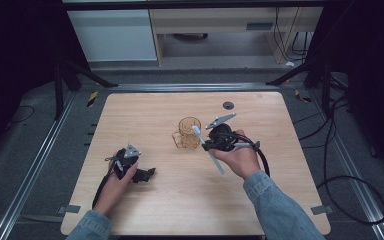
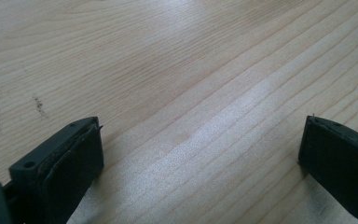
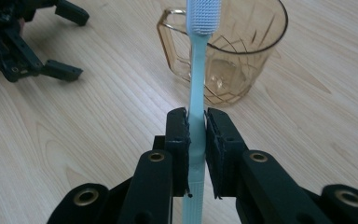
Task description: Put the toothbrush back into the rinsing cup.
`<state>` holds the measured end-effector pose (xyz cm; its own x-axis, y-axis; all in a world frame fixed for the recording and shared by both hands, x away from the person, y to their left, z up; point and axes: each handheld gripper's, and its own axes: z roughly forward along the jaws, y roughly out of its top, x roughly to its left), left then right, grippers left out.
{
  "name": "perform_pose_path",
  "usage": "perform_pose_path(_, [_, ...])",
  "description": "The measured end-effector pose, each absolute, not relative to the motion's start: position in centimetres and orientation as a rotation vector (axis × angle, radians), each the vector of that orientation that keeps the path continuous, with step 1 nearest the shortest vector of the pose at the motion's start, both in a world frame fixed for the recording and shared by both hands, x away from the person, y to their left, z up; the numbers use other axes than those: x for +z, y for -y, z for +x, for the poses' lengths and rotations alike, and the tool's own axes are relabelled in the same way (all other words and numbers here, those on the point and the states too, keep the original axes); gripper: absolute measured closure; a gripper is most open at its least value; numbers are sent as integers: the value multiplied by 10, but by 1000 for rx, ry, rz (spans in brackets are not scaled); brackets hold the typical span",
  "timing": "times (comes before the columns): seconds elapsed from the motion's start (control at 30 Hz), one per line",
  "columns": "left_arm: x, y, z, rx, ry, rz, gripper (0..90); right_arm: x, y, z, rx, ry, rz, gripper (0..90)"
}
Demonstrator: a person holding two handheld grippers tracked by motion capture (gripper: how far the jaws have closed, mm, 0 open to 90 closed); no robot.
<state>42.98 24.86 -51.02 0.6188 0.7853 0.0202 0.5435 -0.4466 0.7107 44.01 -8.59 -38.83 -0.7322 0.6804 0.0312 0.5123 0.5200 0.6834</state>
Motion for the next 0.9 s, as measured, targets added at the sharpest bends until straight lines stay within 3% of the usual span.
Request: perform_pose_path(0.9, [-510, -249, 430, 460, -1037, 2161, 0, -388, 38, 439, 1232, -2397, 955, 795])
